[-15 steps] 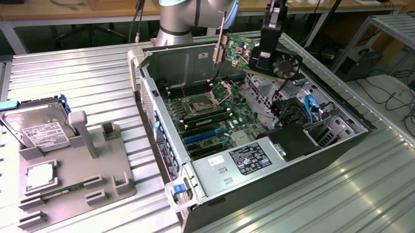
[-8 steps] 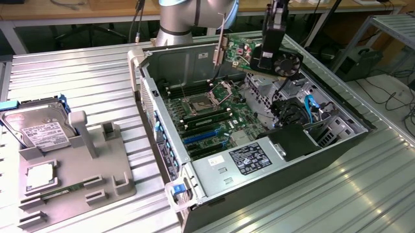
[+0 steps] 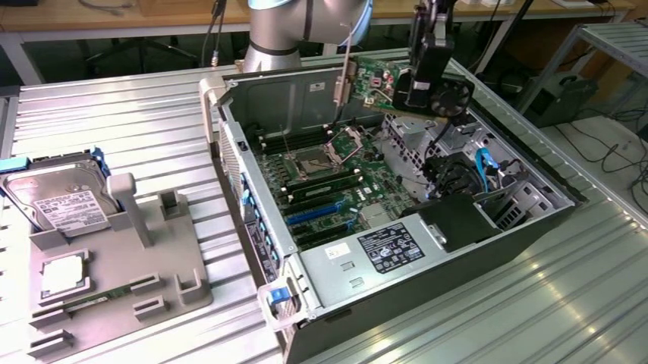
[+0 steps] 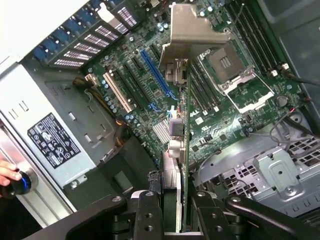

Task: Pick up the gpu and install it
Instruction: 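Insert the gpu into the slot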

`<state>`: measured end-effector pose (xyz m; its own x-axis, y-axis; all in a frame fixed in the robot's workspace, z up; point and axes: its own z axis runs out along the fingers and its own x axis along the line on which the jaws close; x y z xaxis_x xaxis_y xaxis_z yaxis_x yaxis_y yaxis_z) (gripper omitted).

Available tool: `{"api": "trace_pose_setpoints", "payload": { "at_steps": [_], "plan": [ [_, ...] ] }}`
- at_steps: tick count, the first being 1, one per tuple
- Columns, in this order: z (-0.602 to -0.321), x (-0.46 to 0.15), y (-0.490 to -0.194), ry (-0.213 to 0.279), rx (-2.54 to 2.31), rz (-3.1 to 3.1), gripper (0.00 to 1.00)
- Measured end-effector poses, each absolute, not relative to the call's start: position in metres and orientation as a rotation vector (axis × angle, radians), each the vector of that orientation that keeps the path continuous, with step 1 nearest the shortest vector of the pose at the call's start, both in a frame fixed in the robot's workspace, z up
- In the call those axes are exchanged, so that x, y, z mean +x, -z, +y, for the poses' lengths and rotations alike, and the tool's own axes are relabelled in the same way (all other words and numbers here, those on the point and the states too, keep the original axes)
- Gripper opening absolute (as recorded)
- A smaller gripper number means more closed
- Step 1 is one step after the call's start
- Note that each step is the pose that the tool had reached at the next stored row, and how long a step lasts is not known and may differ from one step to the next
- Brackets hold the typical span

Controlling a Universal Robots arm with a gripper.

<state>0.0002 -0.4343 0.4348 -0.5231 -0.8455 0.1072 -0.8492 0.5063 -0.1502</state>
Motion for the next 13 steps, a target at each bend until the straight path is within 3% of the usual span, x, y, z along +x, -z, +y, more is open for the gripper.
{"api": "trace_pose_setpoints", "payload": {
  "at_steps": [13],
  "plan": [
    [-0.4343,0.0002,-0.4345,-0.291,1.797,-2.558,0.28]
  ]
}}
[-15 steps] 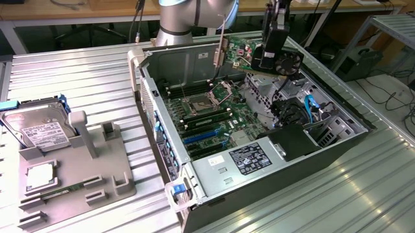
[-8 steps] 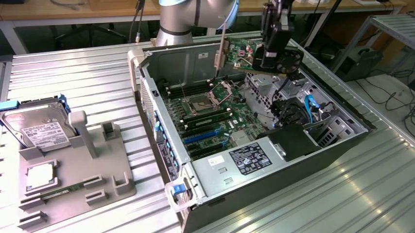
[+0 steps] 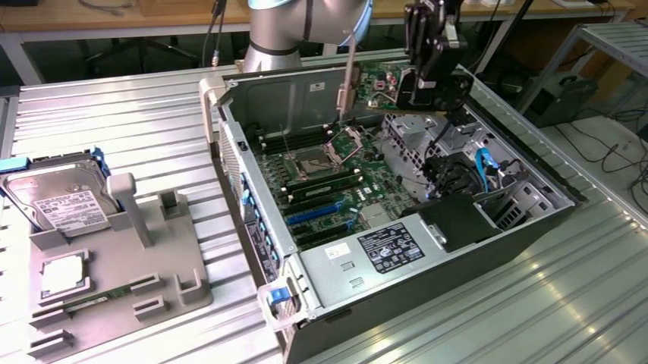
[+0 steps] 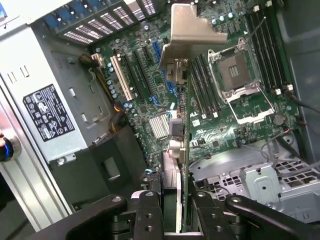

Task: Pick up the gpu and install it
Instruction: 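Insert the gpu into the slot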

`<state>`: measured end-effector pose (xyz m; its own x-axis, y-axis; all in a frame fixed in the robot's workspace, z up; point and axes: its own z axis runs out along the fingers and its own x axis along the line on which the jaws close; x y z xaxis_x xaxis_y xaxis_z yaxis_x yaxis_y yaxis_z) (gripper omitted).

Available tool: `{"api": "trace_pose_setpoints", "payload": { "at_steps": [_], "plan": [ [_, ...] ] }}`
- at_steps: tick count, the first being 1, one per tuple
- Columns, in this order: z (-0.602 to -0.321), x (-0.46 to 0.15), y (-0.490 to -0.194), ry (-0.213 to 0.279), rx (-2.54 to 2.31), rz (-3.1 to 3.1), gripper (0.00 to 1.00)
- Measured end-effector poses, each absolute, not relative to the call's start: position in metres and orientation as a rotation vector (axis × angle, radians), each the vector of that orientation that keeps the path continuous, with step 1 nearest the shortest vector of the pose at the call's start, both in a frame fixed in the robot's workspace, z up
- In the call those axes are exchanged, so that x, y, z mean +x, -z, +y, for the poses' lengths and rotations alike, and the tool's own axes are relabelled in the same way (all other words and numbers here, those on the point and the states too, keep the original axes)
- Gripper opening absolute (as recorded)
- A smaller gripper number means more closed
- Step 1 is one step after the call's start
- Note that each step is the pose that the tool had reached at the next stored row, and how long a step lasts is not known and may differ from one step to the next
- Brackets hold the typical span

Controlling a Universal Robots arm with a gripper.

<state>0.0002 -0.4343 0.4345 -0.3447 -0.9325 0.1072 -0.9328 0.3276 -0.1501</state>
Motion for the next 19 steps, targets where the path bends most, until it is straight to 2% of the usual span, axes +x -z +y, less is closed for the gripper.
{"api": "trace_pose_setpoints", "payload": {
  "at_steps": [19],
  "plan": [
    [-0.4346,0.0002,-0.4343,-0.29,2.206,-2.258,0.28]
  ]
}}
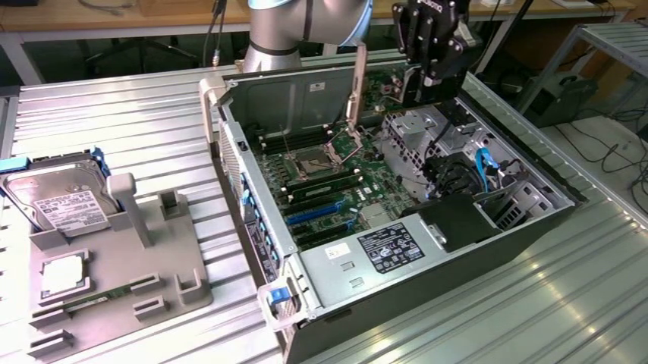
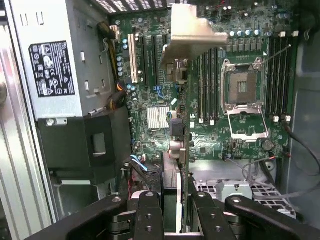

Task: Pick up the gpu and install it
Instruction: 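Insert the gpu into the slot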

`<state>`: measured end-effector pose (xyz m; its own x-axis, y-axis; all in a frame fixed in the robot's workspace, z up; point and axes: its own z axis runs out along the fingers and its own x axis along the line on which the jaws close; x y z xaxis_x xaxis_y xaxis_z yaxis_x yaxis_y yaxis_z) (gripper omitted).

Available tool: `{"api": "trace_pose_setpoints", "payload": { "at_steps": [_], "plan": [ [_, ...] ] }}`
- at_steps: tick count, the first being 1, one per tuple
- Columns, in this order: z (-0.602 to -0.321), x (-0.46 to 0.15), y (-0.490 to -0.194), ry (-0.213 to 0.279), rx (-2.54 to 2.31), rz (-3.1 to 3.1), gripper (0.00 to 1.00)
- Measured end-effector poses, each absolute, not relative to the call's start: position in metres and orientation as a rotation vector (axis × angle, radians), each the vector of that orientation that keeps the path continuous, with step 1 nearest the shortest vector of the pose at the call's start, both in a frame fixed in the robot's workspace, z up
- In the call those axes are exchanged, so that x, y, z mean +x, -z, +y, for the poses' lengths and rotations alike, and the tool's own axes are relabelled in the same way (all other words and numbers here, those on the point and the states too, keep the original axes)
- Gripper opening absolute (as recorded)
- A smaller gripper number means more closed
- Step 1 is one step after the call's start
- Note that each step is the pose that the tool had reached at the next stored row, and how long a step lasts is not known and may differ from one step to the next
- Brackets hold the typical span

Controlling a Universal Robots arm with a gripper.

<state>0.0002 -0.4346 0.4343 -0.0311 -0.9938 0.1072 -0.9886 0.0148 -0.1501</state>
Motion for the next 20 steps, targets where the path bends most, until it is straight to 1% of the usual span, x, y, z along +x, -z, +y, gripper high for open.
{"api": "trace_pose_setpoints", "payload": {
  "at_steps": [7,20],
  "plan": [
    [-0.4346,0.0002,-0.4338,0.279,-2.324,2.031,0.28],
    [-0.4345,0.0002,-0.4321,0.279,-2.34,2.013,0.28]
  ]
}}
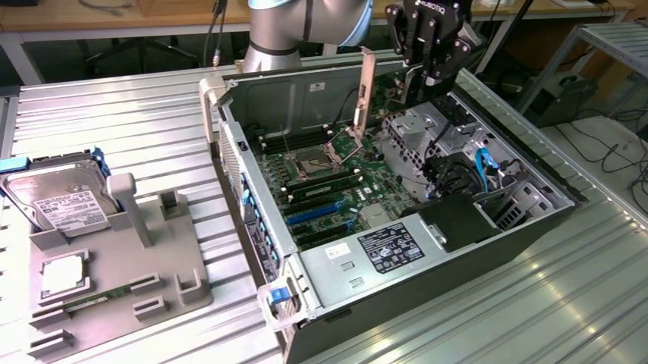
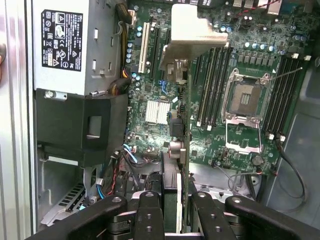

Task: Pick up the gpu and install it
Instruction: 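Insert the gpu into the slot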

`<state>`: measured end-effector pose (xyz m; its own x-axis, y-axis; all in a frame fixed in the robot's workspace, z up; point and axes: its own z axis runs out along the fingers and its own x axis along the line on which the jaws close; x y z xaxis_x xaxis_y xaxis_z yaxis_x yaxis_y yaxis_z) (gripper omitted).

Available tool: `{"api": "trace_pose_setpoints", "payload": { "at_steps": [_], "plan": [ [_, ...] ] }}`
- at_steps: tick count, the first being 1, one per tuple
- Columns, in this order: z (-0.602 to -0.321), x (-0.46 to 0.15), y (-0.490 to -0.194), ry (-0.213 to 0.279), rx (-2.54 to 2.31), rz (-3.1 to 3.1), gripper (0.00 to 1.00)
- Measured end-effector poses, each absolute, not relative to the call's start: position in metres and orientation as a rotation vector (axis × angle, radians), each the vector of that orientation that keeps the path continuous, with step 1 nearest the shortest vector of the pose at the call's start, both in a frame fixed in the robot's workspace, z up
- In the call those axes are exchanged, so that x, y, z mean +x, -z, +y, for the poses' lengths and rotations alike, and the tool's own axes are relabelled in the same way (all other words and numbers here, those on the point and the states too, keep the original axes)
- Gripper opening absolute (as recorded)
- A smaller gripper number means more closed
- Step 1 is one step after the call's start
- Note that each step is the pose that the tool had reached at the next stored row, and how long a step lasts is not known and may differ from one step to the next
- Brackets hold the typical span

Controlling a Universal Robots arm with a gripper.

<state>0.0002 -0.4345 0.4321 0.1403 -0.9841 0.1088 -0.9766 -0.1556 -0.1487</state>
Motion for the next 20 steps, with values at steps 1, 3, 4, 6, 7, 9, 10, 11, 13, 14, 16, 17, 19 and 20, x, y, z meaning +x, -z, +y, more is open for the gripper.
{"api": "trace_pose_setpoints", "payload": {
  "at_steps": [1,3,4,6,7,9,10,11,13,14,16,17,19,20],
  "plan": [
    [-0.4345,0.0002,-0.4319,0.279,-2.34,2.013,0.28],
    [-0.4345,0.0002,-0.4316,0.279,-2.341,2.013,0.28],
    [-0.4345,0.0002,-0.4314,0.279,-2.341,2.013,0.28],
    [-0.4345,0.0002,-0.4312,0.279,-2.341,2.012,0.28],
    [-0.4345,0.0002,-0.431,0.279,-2.342,2.012,0.28],
    [-0.4344,0.0003,-0.4306,0.279,-2.347,2.005,0.28],
    [-0.4343,0.0003,-0.4305,0.278,-2.35,2.002,0.28],
    [-0.4343,0.0003,-0.4303,0.278,-2.352,1.998,0.28],
    [-0.4343,0.0002,-0.4297,0.278,-2.353,1.996,0.28],
    [-0.4343,0.0002,-0.4293,0.278,-2.353,1.996,0.28],
    [-0.4343,0.0002,-0.4283,0.278,-2.354,1.996,0.28],
    [-0.4343,0.0002,-0.4279,0.278,-2.353,1.997,0.28],
    [-0.4343,0.0002,-0.4267,0.279,-2.339,2.015,0.28],
    [-0.4344,0.0001,-0.426,0.279,-2.327,2.03,0.28]
  ]
}}
